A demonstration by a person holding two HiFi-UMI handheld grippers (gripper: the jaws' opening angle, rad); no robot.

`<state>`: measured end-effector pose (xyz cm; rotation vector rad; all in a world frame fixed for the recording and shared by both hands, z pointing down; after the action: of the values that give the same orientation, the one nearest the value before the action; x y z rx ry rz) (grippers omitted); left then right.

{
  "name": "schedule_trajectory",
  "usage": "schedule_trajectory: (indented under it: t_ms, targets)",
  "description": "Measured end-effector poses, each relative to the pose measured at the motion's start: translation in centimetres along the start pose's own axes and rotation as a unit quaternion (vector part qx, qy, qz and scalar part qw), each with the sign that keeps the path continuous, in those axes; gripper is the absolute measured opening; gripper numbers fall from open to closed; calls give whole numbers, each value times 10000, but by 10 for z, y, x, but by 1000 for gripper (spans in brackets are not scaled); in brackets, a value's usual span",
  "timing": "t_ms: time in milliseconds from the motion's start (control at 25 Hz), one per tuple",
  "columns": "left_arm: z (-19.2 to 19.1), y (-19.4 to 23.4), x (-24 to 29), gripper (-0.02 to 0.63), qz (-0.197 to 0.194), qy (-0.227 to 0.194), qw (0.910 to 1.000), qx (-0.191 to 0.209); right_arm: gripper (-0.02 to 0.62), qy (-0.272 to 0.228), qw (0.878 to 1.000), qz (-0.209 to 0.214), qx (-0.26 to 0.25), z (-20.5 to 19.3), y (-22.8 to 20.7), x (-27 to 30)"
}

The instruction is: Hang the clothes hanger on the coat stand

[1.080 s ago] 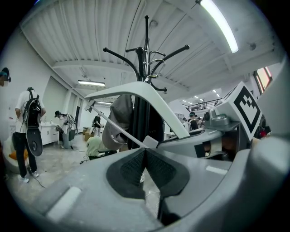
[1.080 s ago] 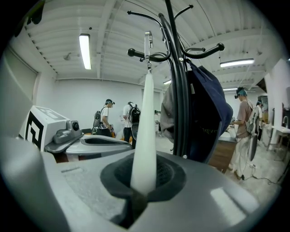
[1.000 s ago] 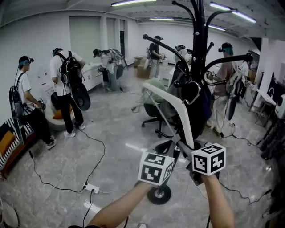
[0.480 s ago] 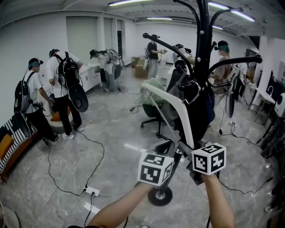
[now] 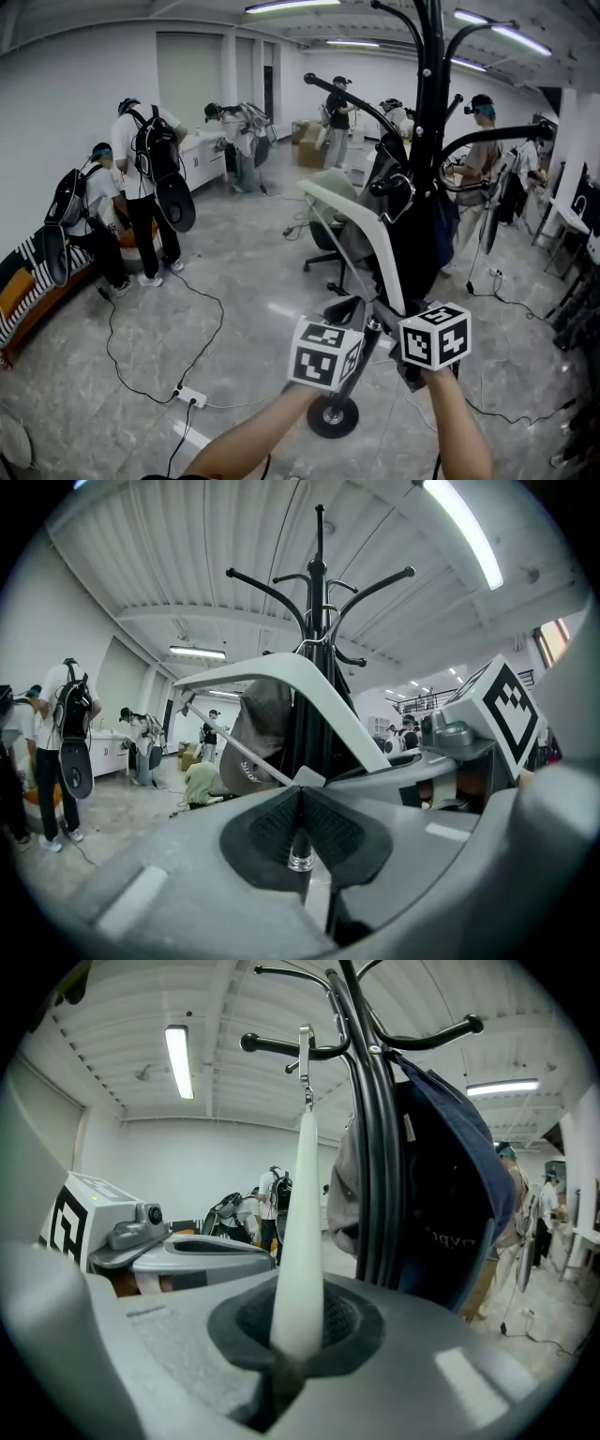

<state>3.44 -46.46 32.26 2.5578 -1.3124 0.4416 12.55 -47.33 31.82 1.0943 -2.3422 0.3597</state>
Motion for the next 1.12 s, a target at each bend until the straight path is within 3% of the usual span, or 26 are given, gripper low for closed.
schedule_trajectory:
  t_ms: [1120]
  targets:
    - [-13,2,-4,5,310,38,9992,-257,21,228,9996,118,-110,-9,-9,9]
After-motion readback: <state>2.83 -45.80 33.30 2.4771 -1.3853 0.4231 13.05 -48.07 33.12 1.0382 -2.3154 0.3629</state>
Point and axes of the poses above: the fingertips, and each gripper's own axes: x forward along the fingers, y to its left, z out of its top, the point moved 5 cm from there along -x, backward along the fingers, and after that the axes turned 15 degrees about y, right-handed, at the moved point
